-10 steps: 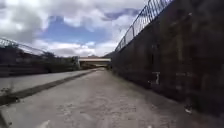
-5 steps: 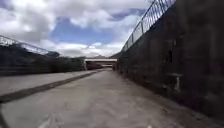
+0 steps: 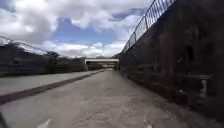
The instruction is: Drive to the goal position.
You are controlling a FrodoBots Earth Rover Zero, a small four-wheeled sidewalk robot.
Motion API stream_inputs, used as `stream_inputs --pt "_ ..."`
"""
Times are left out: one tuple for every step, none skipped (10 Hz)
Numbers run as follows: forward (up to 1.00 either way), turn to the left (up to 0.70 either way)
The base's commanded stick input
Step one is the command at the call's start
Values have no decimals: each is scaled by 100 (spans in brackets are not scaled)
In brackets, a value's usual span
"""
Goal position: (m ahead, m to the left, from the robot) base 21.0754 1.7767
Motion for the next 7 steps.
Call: stream_inputs --pt "100 0" --pt "100 0" --pt "100 0" --pt "100 0" --pt "100 0" --pt "100 0" --pt "100 0"
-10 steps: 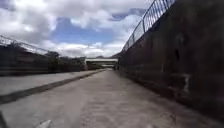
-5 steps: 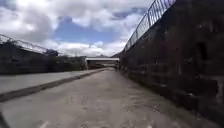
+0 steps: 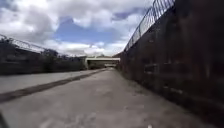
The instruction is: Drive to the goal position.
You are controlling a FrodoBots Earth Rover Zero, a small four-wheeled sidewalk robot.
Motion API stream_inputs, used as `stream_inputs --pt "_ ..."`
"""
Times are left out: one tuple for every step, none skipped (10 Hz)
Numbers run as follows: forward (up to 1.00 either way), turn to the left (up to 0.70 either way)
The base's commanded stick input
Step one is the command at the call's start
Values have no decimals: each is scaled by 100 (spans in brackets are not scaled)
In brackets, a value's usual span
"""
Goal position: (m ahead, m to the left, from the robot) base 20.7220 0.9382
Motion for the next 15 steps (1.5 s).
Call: stream_inputs --pt "100 0" --pt "100 0" --pt "100 0" --pt "100 0" --pt "100 -5" --pt "100 -14" --pt "100 -24" --pt "100 0" --pt "100 0" --pt "100 0" --pt "100 0" --pt "100 0" --pt "100 0" --pt "100 0" --pt "100 0"
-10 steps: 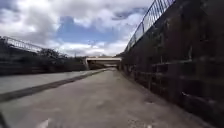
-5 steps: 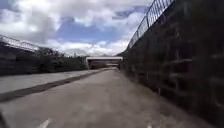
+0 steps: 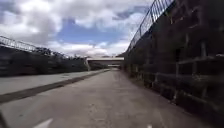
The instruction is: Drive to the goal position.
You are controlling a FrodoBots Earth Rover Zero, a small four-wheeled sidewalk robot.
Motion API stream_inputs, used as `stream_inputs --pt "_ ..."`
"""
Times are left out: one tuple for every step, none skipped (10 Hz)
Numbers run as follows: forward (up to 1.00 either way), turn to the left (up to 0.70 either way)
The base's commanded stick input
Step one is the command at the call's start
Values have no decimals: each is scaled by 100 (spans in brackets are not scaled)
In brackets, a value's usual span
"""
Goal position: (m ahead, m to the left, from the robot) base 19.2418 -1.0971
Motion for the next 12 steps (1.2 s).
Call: stream_inputs --pt "100 0" --pt "100 0" --pt "100 0" --pt "100 0" --pt "100 0" --pt "100 0" --pt "100 0" --pt "100 0" --pt "100 0" --pt "100 0" --pt "100 0" --pt "100 0"
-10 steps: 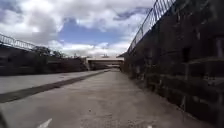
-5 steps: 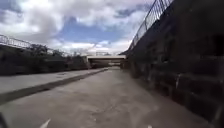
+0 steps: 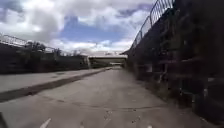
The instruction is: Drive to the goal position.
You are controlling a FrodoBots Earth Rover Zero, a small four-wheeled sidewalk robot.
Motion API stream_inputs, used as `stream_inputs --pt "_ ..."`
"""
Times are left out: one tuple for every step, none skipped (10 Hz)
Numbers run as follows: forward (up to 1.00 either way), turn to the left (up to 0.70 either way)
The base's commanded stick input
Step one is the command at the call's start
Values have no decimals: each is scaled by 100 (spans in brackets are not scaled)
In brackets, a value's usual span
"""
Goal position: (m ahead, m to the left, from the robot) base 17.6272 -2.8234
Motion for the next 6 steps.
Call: stream_inputs --pt "100 0" --pt "100 0" --pt "100 0" --pt "100 0" --pt "100 0" --pt "100 0"
